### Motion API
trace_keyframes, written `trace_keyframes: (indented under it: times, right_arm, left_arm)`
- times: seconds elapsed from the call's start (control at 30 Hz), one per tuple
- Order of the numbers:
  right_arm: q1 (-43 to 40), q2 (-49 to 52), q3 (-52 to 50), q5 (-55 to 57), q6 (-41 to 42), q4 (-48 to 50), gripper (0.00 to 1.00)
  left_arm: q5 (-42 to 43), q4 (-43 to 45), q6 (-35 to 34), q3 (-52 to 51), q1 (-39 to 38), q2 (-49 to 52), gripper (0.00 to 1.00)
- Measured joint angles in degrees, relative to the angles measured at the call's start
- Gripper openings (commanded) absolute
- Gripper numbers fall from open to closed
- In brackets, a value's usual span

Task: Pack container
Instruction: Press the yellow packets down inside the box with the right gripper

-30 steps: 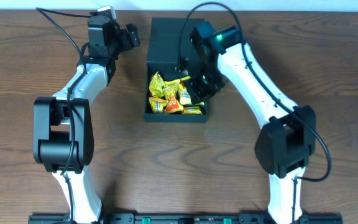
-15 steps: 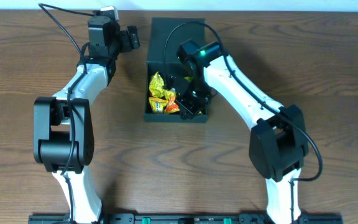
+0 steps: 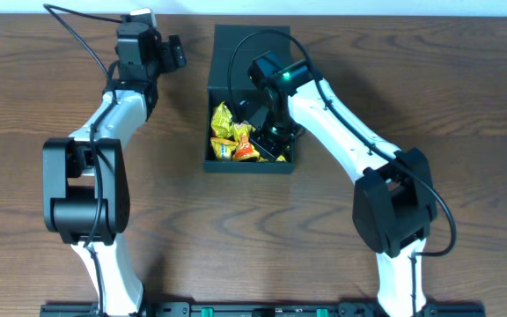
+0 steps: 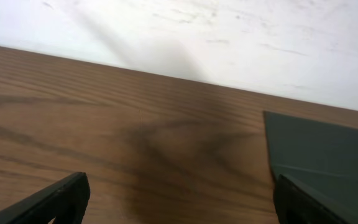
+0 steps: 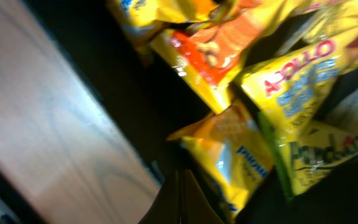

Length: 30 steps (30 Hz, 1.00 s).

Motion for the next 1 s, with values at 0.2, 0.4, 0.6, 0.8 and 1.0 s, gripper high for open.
trace_keyframes:
  times: [0.2, 0.4, 0.6, 0.8, 1.0]
  right_arm:
    - [0.0, 0.0, -2.7, 1.9, -0.7, 1.8, 0.01]
    - [0.0, 0.0, -4.9, 1.5, -0.9, 4.7, 0.01]
    - [0.0, 0.0, -7.6, 1.5, -0.9, 6.8, 0.01]
    - [0.0, 0.0, -8.0, 1.5, -0.9, 7.8, 0.01]
    - [0.0, 0.8, -8.0, 1.3, -0.9, 8.7, 0.01]
  left_arm:
    - [0.0, 0.0, 0.1, 0.0, 2.2, 0.0, 0.95]
    - [-0.2, 0.0, 0.1, 0.0, 2.8, 0.0, 0.95]
    - [-0.1, 0.0, 0.1, 0.0, 2.8, 0.0, 0.95]
    - [-0.2, 1.5, 0.1, 0.0, 2.8, 0.0, 0.95]
    - [-0.2, 1.7, 0.1, 0.0, 2.8, 0.0, 0.95]
